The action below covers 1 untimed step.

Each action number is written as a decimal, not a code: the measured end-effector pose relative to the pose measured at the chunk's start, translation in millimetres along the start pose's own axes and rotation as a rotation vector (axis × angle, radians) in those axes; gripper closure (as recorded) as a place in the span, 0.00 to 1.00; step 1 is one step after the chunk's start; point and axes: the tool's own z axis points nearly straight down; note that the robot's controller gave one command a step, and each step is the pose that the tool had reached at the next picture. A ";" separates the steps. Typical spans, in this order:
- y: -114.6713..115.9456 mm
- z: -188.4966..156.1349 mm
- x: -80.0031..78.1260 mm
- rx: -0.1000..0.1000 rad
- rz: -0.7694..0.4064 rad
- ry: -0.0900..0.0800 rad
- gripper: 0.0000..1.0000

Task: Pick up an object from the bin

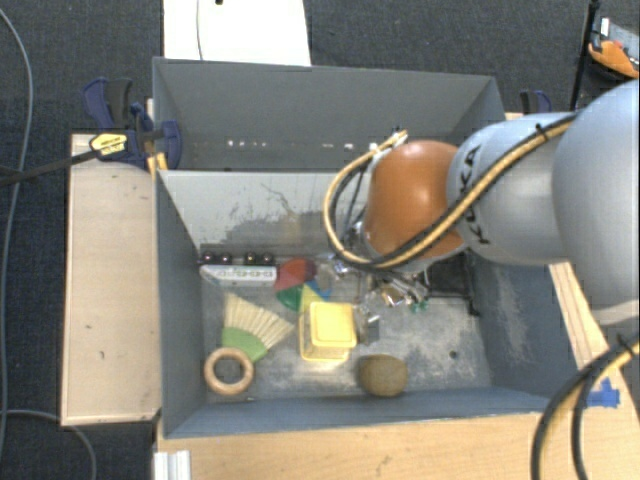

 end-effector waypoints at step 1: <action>36.7 3.9 -10.6 -0.005 -0.066 -0.003 0.00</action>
Offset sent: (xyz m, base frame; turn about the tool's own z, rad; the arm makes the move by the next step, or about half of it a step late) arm -0.0235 0.0695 -0.0075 -0.1461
